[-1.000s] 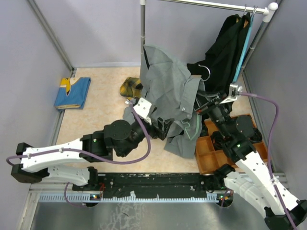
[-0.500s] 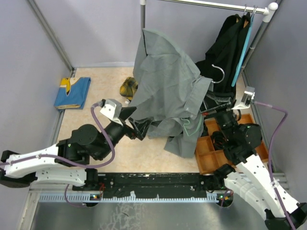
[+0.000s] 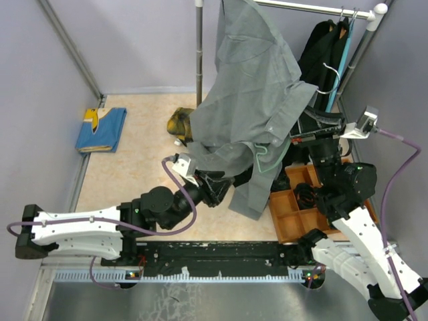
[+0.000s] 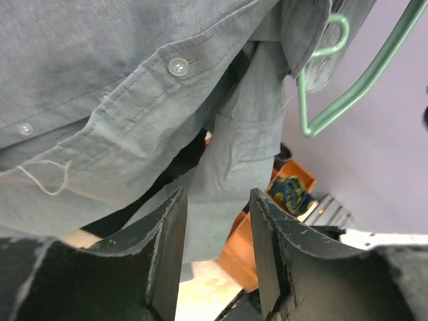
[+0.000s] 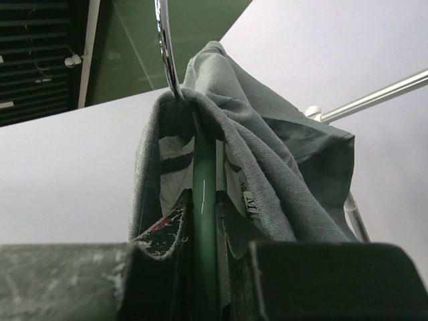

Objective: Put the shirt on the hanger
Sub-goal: Hang the shirt on the hanger.

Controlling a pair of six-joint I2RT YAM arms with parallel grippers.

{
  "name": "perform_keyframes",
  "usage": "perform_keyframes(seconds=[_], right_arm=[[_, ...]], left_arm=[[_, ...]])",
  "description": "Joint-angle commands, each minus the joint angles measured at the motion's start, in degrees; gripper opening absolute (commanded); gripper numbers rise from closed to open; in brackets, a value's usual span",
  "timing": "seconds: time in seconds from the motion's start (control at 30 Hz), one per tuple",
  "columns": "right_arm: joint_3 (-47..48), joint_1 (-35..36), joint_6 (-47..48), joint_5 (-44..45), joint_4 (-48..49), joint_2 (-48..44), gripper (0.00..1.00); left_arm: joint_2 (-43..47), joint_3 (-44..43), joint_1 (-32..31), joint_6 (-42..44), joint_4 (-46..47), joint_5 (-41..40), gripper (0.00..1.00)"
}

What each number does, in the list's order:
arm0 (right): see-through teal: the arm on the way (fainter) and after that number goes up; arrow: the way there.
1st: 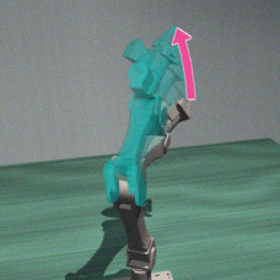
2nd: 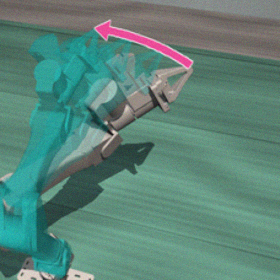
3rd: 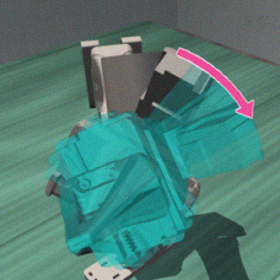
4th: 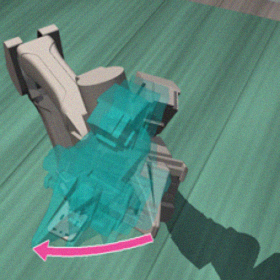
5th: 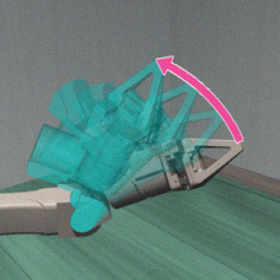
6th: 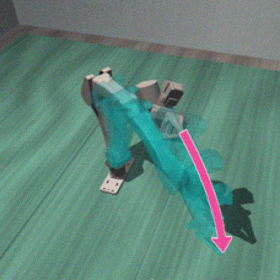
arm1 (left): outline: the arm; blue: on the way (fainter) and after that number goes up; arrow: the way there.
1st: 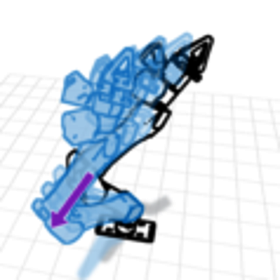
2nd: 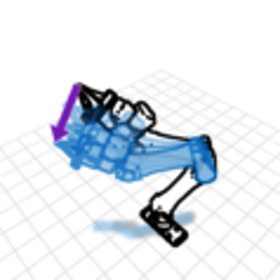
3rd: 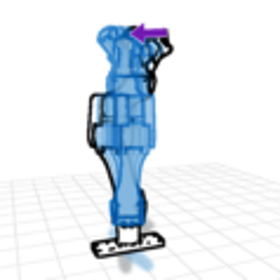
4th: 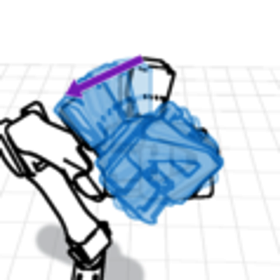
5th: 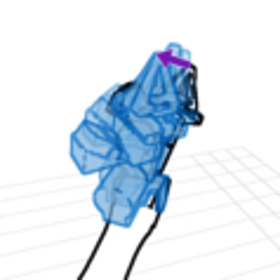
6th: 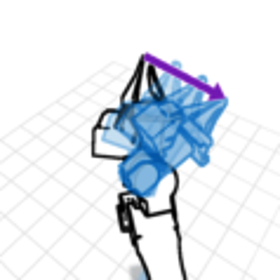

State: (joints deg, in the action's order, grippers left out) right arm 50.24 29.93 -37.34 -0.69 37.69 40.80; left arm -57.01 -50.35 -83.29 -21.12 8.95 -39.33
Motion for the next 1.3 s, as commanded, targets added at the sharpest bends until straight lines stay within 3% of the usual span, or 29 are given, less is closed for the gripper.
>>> perform_keyframes(seconds=[0.0,0.17,0.33,0.53,1.03,1.27], right_arm=[[3.3,-0.3,-0.6,2.0,5.2,-0.9,0.00],[2.7,-0.3,-0.7,3.1,3.3,-2.0,0.00],[2.2,-0.3,-0.5,3.4,1.9,-2.9,0.00],[2.2,-0.3,-0.5,2.9,0.8,-3.6,0.00],[2.0,-0.3,-1.6,1.9,0.2,-4.9,0.00],[1.9,-0.3,-3.2,1.2,-0.6,-5.7,0.00]], left_arm=[[-0.8,2.9,-0.3,-2.8,20.6,2.1,0.52],[-6.2,-0.9,-0.4,-0.7,27.6,4.0,0.55],[-10.7,-5.6,-0.4,0.4,28.4,1.4,0.54],[-12.9,-7.1,-0.3,2.5,30.5,-0.7,0.59],[-16.9,-11.0,1.0,0.1,25.8,-2.6,0.58],[-17.7,-11.3,2.4,-1.7,24.4,-2.3,0.52]])
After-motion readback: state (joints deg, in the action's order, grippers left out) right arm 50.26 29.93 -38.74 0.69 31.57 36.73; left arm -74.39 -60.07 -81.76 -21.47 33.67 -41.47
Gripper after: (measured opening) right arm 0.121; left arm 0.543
